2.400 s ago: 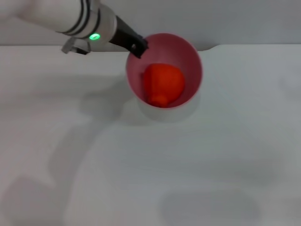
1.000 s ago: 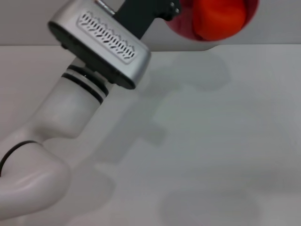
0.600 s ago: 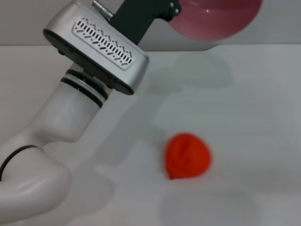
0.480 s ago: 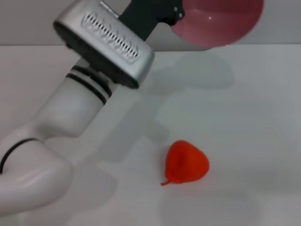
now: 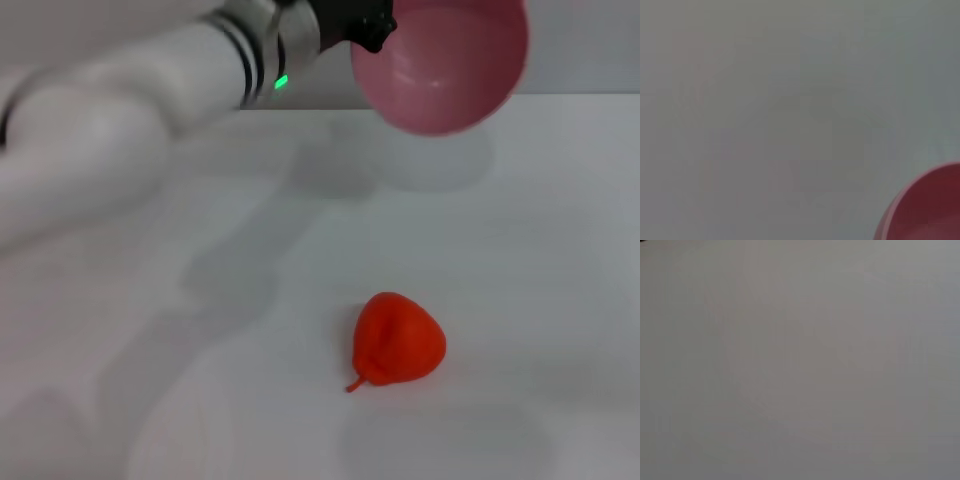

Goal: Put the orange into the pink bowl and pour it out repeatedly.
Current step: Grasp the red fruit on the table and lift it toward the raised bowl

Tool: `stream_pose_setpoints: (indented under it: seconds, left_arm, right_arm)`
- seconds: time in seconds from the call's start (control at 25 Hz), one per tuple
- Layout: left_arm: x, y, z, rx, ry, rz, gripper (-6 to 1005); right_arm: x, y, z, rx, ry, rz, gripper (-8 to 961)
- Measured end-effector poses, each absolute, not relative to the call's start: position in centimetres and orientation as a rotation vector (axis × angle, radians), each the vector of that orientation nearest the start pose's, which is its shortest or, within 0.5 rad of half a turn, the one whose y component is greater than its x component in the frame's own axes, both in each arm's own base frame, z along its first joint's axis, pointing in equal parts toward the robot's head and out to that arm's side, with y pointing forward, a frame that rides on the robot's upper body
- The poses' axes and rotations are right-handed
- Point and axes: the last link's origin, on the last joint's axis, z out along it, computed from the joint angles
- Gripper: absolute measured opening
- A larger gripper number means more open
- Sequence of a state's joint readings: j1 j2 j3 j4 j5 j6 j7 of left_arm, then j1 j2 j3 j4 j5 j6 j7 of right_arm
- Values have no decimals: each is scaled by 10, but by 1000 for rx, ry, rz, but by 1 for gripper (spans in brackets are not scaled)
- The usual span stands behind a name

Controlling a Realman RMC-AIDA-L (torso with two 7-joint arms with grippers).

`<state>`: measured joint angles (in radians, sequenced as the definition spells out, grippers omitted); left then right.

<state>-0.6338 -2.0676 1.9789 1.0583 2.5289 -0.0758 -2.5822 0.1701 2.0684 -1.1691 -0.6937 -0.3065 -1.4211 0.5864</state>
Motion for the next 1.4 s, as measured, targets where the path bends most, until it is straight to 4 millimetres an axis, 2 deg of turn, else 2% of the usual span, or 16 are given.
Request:
stream_pose_setpoints:
  seconds: [0.04, 0.24, 0.32, 0.4, 0.48, 0.52, 0.56, 0.6, 0.64, 0.68, 0.8, 1.0, 1.04, 1.08, 1.24, 1.4]
  left_arm:
    - [-73, 442, -57, -2221, -184, -317, 52]
    - [-70, 463, -30, -2322, -413, -138, 52]
    - [-74, 470, -14, -2321, -511, -112, 52]
    - [-86, 477, 10, -2299, -631, -84, 52]
    - [-90, 479, 18, -2288, -658, -71, 52]
    - [-101, 482, 34, -2265, -700, -37, 52]
    - [-106, 482, 42, -2255, -719, -19, 53]
    - [-114, 483, 51, -2246, -743, 2, 53]
    - [-116, 483, 54, -2243, -751, 7, 53]
    - [-123, 482, 59, -2241, -767, 24, 53]
    - [-132, 479, 65, -2247, -776, 74, 53]
    - [-145, 476, 69, -2239, -768, 180, 53]
    - [-146, 475, 69, -2238, -769, 185, 53]
    - [-147, 475, 69, -2237, -771, 189, 53]
    - [-153, 473, 69, -2238, -777, 205, 53]
    - [-158, 471, 70, -2240, -787, 220, 53]
  right_arm:
    - [286, 302, 126, -1391, 161, 1223, 511]
    - [278, 307, 121, -1505, 233, 1313, 508]
    - [272, 311, 120, -1612, 276, 1357, 507]
    - [265, 315, 119, -1729, 319, 1381, 506]
    - [256, 321, 117, -1879, 372, 1376, 505]
    - [250, 324, 117, -1971, 404, 1359, 504]
    - [245, 328, 116, -2053, 441, 1330, 504]
    - [239, 332, 114, -2141, 477, 1283, 503]
    - [229, 339, 111, -2301, 548, 1148, 503]
    - [229, 339, 111, -2301, 548, 1148, 502]
    - [208, 351, 101, -2497, 616, 885, 500]
    - [169, 370, 67, -2700, 680, 377, 497]
    - [155, 376, 48, -2751, 680, 202, 497]
    - [155, 376, 48, -2751, 680, 202, 496]
    - [144, 378, 6, -2850, 650, -99, 494]
    - [143, 376, -27, -2908, 631, -229, 491]
